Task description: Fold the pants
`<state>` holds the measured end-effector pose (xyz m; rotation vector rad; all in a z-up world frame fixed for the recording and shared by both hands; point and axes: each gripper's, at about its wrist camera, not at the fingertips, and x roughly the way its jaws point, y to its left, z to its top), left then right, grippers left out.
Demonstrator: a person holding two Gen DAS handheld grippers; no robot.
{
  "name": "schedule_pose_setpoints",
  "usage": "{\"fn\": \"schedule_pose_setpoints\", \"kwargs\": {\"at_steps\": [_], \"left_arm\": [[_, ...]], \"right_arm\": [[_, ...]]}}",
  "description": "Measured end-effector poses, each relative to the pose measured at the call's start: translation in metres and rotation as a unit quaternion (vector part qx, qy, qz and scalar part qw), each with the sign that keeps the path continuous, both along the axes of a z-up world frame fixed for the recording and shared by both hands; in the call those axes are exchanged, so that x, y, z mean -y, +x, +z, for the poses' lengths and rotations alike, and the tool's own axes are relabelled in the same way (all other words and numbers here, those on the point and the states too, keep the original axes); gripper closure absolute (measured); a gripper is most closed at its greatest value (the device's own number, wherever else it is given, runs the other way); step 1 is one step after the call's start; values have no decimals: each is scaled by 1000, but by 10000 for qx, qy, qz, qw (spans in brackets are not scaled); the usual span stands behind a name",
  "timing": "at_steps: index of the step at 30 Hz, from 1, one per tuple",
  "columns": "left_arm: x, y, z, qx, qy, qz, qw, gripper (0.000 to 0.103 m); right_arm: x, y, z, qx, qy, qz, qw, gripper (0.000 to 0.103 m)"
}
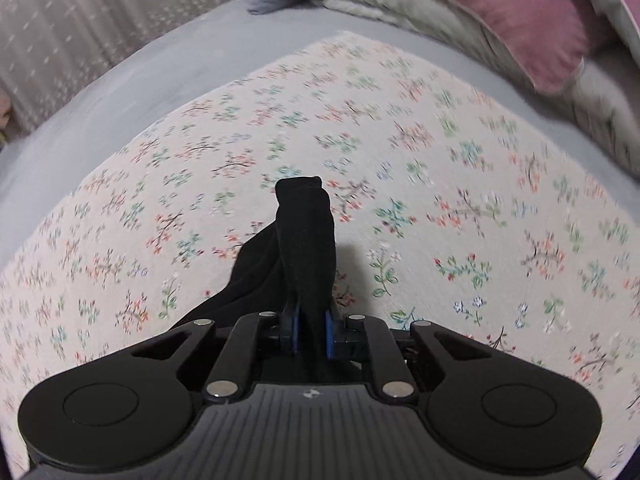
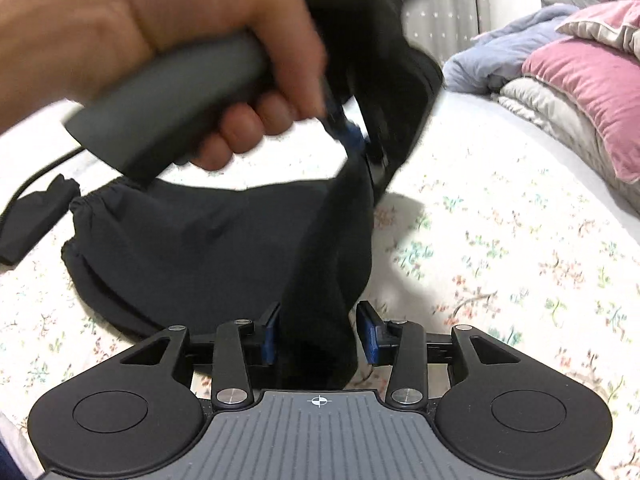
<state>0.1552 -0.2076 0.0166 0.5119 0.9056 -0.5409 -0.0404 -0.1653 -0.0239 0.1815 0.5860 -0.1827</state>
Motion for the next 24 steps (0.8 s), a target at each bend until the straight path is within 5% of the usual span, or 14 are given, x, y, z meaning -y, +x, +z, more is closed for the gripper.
{"fn": "schedule_pose_setpoints", "kwargs": {"at_steps": [2,9,16,21,24], "left_arm": [[-16,1,8,-41,-369,191,9991,81],[-96,12,24,-171,-1638,828,9829,81],[-177,14,15,-251,-2475,1238,9606,81],[-237,7,0,-340,-3541,1494,9226,81],[-258,11,-12,-458,-3862,1527,9086,81]], "right_arm": [[-7,-1,0,48,-43,72,10000,86],[-43,-13,14,699,-766,166,9945,89],[-83,-12,16,1080,-1718,472,9781,90],[-113,-6,14,1182,-2344,827,9614,90],[-134,-4,10,1177,-2747,1047,9485,90]]}}
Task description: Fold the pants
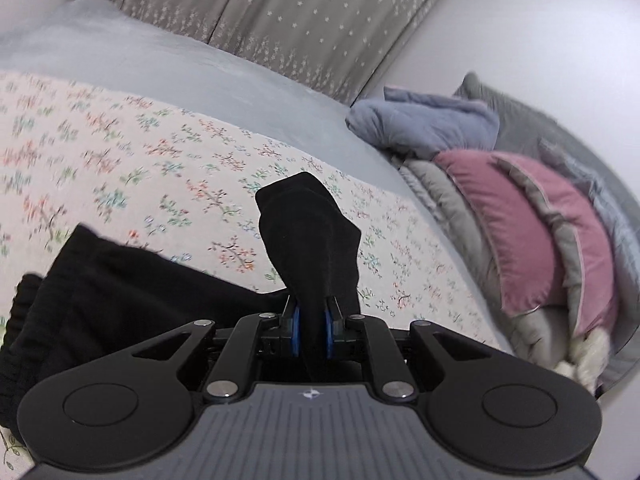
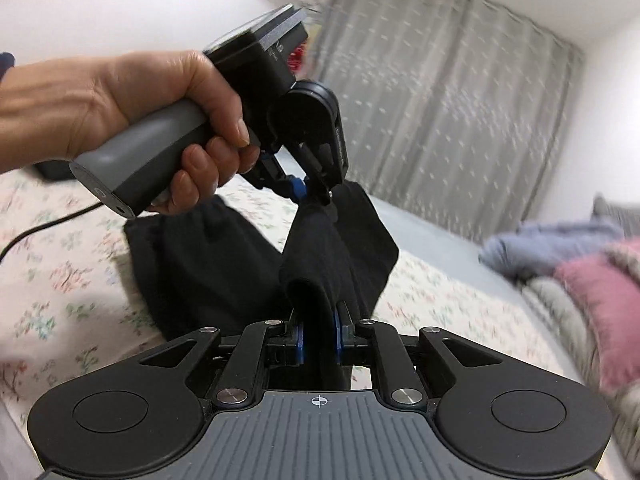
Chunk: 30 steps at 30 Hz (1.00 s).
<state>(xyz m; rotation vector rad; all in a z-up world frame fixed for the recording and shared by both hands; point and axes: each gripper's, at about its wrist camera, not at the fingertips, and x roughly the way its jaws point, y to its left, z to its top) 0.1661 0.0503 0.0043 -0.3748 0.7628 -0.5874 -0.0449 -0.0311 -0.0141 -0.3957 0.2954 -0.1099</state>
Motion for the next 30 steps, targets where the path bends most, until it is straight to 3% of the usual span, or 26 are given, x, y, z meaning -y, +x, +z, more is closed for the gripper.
{"fn": "schedule_pose_setpoints", "kwargs": {"at_steps": [2,8,13,19,25,30], "left_arm": [[-10,11,4,-113,-129,14,9999,81],[-26,31,22,96,-302,-68,9995,82],[-55,48,15,249,-276,-235,9990,82],[-104,61,10,495,-449,-255,9974,82],[-131,75,-37,-144,-143,145,9997,82],[-149,65,-35,19,-220,273,9994,82]], "right_arm": [[-12,4,-4,-7,-295,11,9996,90],[-62,31,-15,128,-991,-90,9950,91],[-95,61,-7,99,-726,-185,9971,91],[-115,86,19,-94,544,-63,9985,91],[-141,109,18,-379,314,1,9988,91],[-156,114,-3,-499,-77,242,9984,91]]}}
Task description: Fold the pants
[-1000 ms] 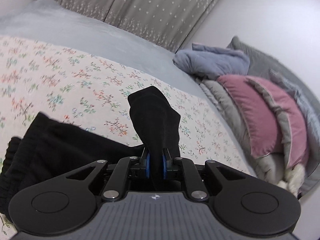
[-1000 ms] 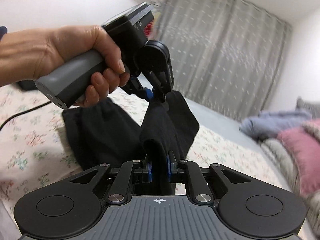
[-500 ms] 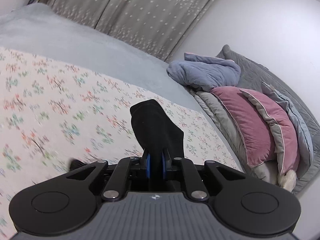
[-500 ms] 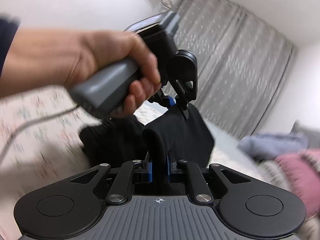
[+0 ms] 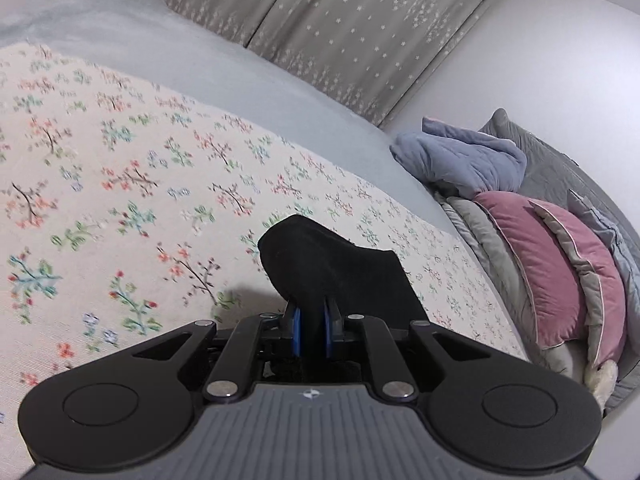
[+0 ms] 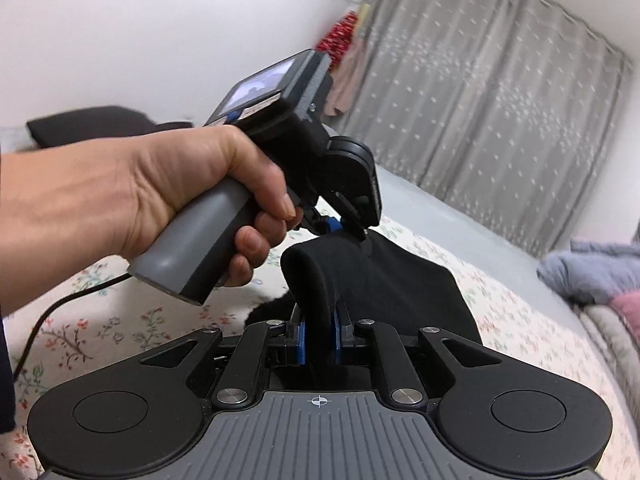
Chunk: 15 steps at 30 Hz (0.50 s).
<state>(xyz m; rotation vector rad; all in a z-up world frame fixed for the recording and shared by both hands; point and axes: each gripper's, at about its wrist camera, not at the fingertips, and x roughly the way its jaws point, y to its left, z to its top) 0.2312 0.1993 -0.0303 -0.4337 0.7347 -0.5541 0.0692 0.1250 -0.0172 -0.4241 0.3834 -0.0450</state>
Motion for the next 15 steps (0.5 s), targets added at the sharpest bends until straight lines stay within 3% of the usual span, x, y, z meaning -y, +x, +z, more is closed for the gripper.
{"fn": "schedule_pose_setpoints", "kwargs": {"at_steps": [9,12,15], "left_arm": [[4,-6,-10,140,370,143,9991,81],[9,-5,-11,158,492,269,9983,77],[10,-5,-10,130,554,259,9980,72]], "right_arm": [[-12,6,-45,-314,-614,330,9971,89],[-10,8,-49,-256,-478,290,9981,88],[-11,7,-49,-151,-366,257,9989,77]]}}
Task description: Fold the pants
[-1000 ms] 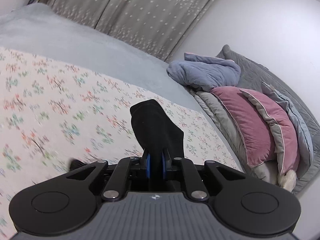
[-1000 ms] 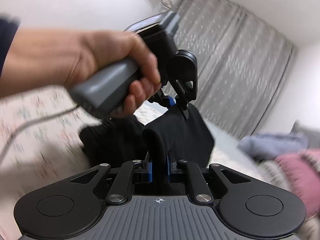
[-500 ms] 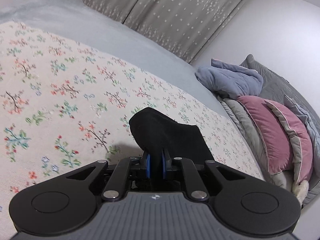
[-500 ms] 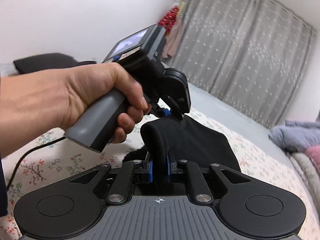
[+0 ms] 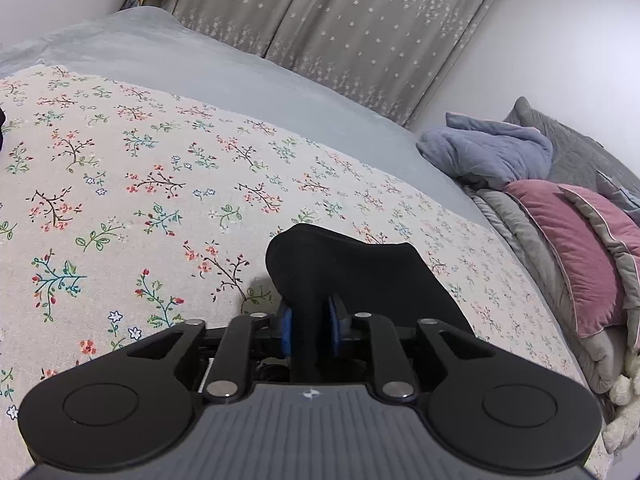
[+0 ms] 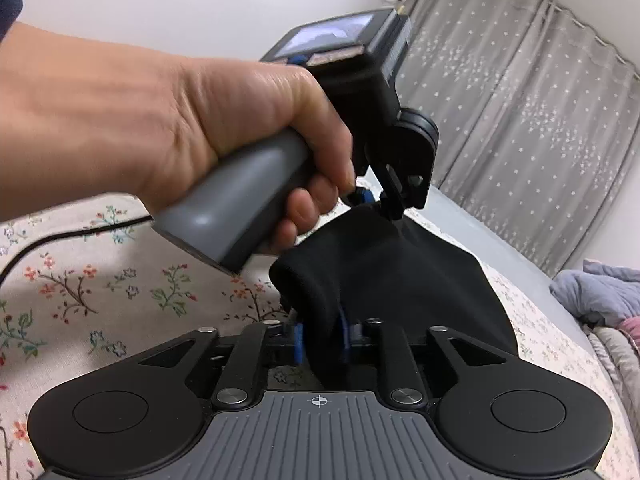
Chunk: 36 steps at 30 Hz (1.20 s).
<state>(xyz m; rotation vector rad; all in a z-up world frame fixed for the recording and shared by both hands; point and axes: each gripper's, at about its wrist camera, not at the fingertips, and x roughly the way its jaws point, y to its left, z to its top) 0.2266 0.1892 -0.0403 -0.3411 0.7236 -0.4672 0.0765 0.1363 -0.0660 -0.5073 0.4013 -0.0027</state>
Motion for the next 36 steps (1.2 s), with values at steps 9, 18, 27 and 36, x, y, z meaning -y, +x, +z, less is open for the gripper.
{"fn": "schedule_pose_setpoints", "kwargs": {"at_steps": [9,18,27,36], "left_arm": [[-21,-12,24,-36,287,529,9982,62],[25,-87,65,792,466,175,9956,63],[54,-80,13,286,1518,301,9875,74],[47,-84,8,297,1568,254,9869,74]], "right_arm": [[45,-60,36,-74,1189,718,9903,40],[149,-57,66,257,2384,-390,9700,40],[216,12,43,-865,3711,-863,9205,41],[214,22,11,-1348,3465,-906,9239,27]]}}
